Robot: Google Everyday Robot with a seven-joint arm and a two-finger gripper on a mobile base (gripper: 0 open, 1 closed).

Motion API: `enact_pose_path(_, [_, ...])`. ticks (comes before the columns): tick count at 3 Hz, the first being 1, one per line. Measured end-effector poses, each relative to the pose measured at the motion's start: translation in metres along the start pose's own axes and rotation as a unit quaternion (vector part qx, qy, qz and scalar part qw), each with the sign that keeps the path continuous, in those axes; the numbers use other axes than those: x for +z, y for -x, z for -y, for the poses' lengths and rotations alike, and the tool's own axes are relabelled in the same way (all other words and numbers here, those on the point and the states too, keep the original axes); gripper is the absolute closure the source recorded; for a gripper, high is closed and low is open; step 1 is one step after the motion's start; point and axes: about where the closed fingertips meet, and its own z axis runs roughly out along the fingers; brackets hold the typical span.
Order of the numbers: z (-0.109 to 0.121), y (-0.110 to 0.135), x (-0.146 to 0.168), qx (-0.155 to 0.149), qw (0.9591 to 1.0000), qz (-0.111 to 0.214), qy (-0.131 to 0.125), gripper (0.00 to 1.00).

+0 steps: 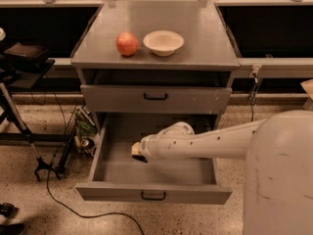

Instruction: Place rxbar blueberry into middle drawer

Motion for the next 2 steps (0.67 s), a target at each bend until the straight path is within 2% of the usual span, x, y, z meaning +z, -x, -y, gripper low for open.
enact_pose_path(1, [0.0248,0.0172,0.0116,0.026,0.9991,0.034,0.001,0.81])
enact_pose_path(2, [0.0302,0.0218,0.0098,0.032,0.9986,0.042,0.002,0.58])
